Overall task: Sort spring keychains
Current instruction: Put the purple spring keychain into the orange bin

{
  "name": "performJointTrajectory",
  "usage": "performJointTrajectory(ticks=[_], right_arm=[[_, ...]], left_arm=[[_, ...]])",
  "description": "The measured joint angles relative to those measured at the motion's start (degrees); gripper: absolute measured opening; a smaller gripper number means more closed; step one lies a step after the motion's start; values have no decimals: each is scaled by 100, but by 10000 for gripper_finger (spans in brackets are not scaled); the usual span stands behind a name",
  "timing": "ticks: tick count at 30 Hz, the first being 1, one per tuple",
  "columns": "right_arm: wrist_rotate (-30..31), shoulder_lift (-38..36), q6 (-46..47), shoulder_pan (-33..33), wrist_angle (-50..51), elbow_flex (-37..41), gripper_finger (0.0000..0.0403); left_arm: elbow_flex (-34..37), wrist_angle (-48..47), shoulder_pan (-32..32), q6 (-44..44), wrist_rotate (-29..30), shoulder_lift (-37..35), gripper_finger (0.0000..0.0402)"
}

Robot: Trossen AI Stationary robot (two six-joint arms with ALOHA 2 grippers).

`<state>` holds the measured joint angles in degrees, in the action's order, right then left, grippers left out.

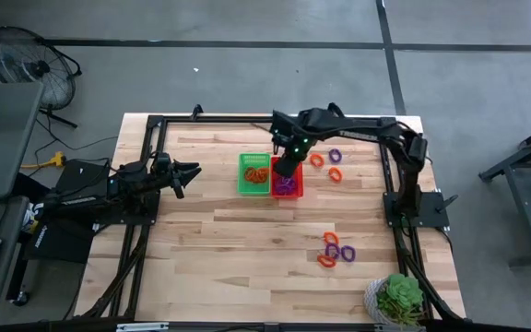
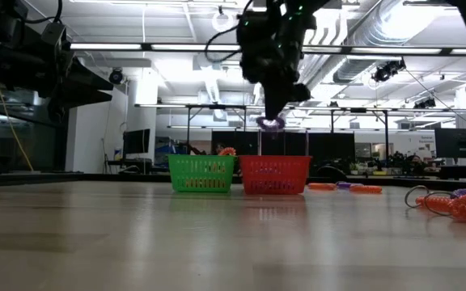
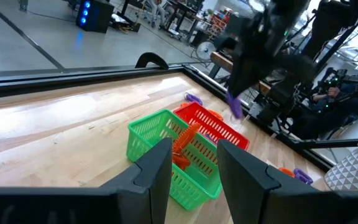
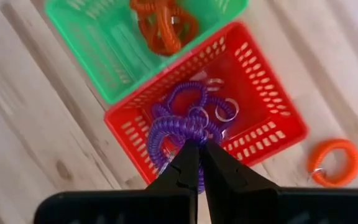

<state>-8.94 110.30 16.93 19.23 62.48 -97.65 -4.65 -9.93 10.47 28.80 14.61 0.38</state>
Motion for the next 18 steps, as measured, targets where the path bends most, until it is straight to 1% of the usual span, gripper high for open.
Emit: performJointTrajectory(ticks=[4, 8, 11, 15, 18], right_arm=[[7, 298, 8, -97, 17, 4, 0], [276, 563, 141, -103, 24, 4, 13], [291, 663, 30, -94, 26, 4, 38], [574, 671, 17, -99, 24, 4, 84], [621, 672, 44, -85, 38, 4, 121]], left_arm=[[-2, 0, 2, 1, 0, 0, 126], [-2, 0, -1, 1, 0, 0, 126], [0, 0, 1, 1, 0, 1, 126], [-2, 0, 1, 0, 0, 0, 126], [-1, 0, -1, 0, 0, 0, 126]])
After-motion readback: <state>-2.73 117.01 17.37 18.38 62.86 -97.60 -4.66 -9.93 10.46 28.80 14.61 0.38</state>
